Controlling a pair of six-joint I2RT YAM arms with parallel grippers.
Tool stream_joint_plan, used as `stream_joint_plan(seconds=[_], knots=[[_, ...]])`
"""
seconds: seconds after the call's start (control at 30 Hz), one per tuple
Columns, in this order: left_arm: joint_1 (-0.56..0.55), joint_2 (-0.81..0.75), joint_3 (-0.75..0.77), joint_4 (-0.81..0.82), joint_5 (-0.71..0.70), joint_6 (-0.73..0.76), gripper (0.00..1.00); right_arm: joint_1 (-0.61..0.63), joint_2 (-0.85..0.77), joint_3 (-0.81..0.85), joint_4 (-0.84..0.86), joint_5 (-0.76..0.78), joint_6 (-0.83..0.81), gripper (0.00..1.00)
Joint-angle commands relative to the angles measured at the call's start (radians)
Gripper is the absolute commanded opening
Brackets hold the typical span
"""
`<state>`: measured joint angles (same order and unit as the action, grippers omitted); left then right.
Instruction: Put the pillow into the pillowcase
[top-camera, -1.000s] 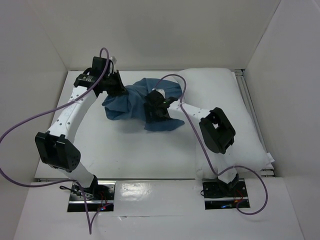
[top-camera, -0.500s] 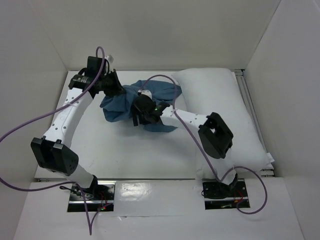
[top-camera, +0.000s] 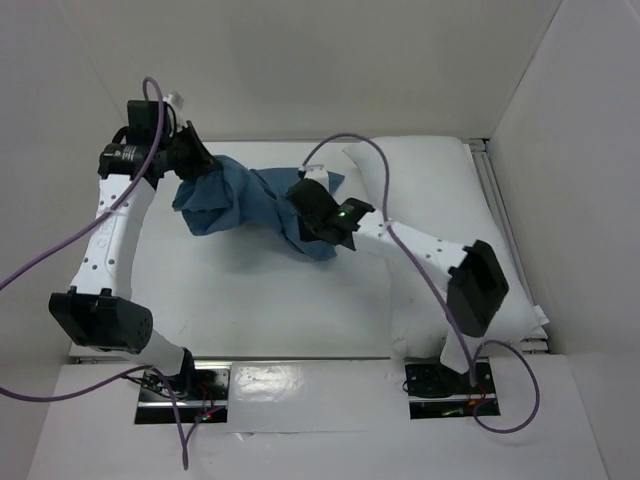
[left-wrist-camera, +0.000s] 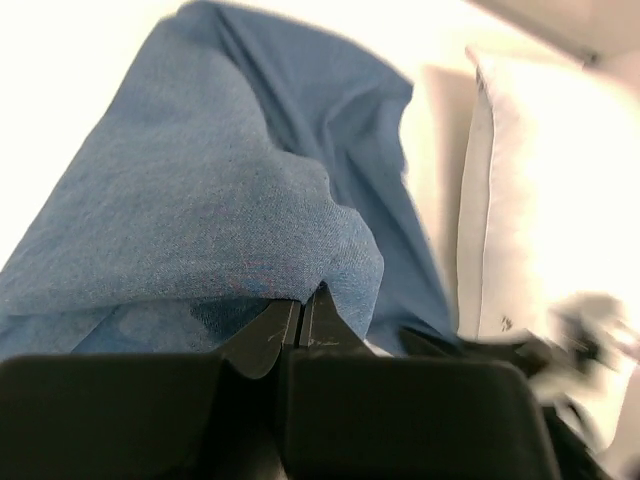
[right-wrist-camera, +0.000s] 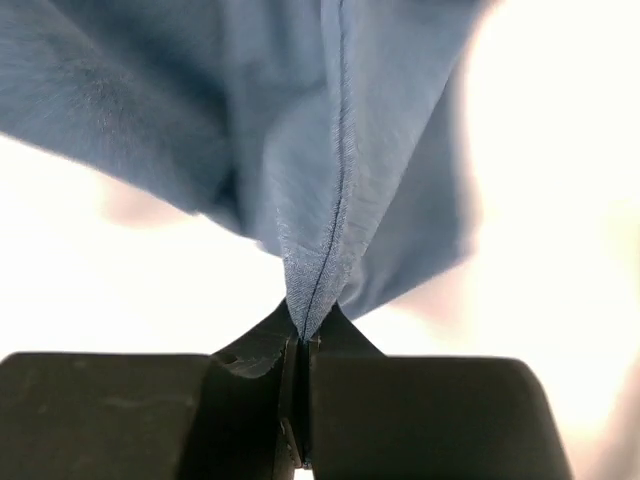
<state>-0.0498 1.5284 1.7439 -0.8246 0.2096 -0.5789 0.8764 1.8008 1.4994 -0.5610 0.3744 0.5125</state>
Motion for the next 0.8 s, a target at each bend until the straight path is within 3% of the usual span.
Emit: stream_joint_plan(seconds=[0.0,0.2,0.4,0.53,0.77], knots=[[0.057,-0.069,0.065,0.012,0.036,-0.019,0.0,-0.008,-0.171,-0.007,-0.088,0.087,-0.032,0.0],[0.224,-0.151,0.172,0.002,0.036,-0.081,0.0,-0.043,-0.424,0.058,-0.056,0.109,-0.12,0.0],[0.326,-0.22,0.356,-0.008,-0.056,-0.05,0.0,-0.054,-0.65,0.022,0.265,0.067,-0.256,0.0],[0.346,-0.22,0.44,-0.022,-0.076,-0.05,0.0,-0.054,-0.715,0.012,0.395,0.086,-0.276,0.0],[0.355,-0.201,0.473,-0.009,-0.009,-0.029,0.0,-0.054,-0.759,0.084,0.363,0.021,-0.276,0.0]])
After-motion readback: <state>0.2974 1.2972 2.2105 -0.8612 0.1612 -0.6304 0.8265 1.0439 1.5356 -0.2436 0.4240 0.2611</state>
